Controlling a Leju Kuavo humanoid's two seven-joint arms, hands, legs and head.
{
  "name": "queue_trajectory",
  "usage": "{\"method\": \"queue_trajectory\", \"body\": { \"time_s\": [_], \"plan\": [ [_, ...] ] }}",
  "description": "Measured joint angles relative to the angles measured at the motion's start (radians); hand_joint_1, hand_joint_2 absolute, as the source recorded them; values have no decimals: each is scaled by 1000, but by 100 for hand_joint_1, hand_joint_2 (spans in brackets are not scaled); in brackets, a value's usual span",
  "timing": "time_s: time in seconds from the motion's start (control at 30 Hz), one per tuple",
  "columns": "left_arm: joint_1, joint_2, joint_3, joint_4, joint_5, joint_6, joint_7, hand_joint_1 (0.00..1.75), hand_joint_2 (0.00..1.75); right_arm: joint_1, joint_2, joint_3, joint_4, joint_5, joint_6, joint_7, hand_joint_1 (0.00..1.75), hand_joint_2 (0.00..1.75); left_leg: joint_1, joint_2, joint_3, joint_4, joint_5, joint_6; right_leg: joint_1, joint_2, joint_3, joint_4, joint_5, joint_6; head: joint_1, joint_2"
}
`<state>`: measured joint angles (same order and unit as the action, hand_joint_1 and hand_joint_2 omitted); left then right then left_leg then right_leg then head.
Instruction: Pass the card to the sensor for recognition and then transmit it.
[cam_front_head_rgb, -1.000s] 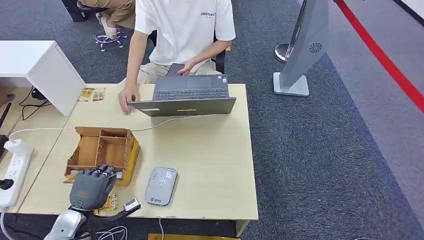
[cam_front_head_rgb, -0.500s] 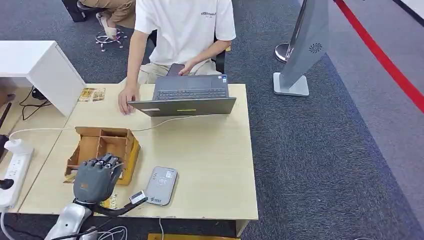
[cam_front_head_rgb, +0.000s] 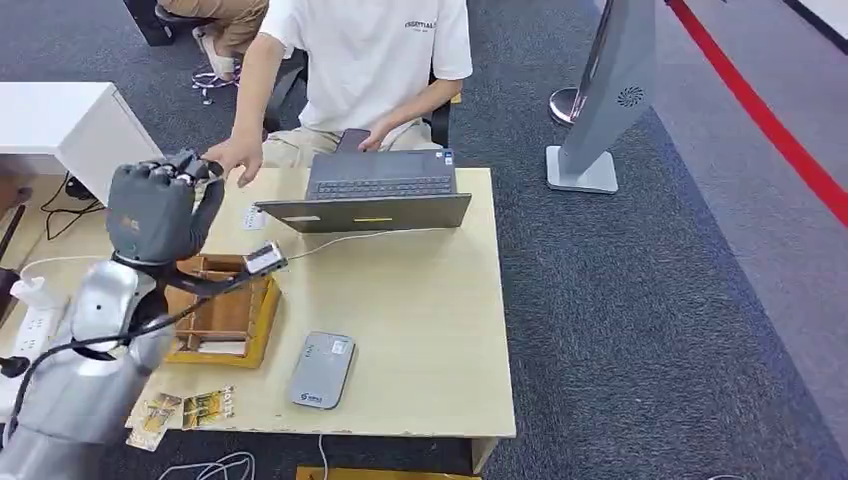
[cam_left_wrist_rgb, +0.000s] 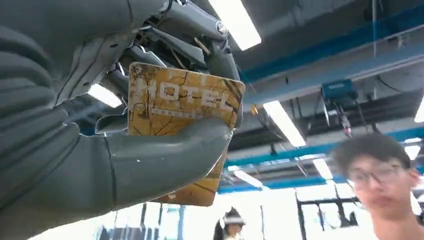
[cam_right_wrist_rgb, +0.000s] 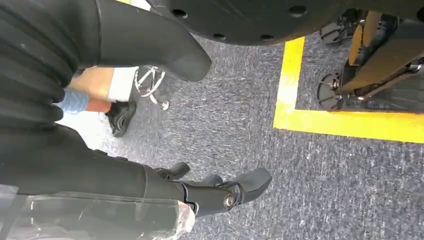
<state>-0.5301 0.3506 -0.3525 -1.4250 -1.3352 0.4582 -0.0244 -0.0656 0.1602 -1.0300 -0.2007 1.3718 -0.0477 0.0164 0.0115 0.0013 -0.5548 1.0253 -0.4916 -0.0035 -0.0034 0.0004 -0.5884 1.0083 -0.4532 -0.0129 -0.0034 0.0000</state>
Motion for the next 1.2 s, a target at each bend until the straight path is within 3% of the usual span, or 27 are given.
{"method": "queue_trajectory", "body": {
  "time_s": [0.27, 0.3, 0.53, 0.93, 1.07, 1.2],
  "plan": [
    [-257, -8, 4, 348, -68, -3, 19, 175, 175, -2, 0, 3, 0, 13, 10, 11, 0, 175, 0, 1, -1, 0, 2, -1, 0, 2, -2, 0, 2, -1, -1, 0],
    [-274, -12, 4, 375, -70, -3, 23, 0, 175, -2, 0, 3, 0, 13, 10, 12, 0, 175, 0, 1, -1, 0, 2, -1, 0, 2, -2, 0, 2, -1, -1, 0],
    [-300, -25, 4, 494, -42, 7, 20, 0, 175, -2, 0, 7, 0, 22, 10, 25, 0, 175, 0, 1, -2, 0, 2, -1, 0, 2, -3, 0, 2, -1, 0, 0],
    [-290, -35, 4, 527, -21, 16, 18, 0, 175, -1, 0, 7, 0, 23, 9, 26, 0, 175, 0, 1, -2, 0, 2, -1, 0, 2, -3, 0, 2, -1, 0, 0],
    [-217, 0, 6, 443, 31, 11, -1, 0, 175, -1, 5, 7, 0, 4, 3, 24, 0, 175, 0, 4, -3, -1, 2, -1, 0, 5, -3, 1, 2, -1, 0, 0],
    [-49, 84, 58, 261, 92, 15, -10, 0, 175, 6, 11, 2, 0, -21, -4, 27, 0, 175, 0, 8, -3, -3, 1, -1, 0, 9, -4, 1, 1, -2, -1, 0]
  ]
}}
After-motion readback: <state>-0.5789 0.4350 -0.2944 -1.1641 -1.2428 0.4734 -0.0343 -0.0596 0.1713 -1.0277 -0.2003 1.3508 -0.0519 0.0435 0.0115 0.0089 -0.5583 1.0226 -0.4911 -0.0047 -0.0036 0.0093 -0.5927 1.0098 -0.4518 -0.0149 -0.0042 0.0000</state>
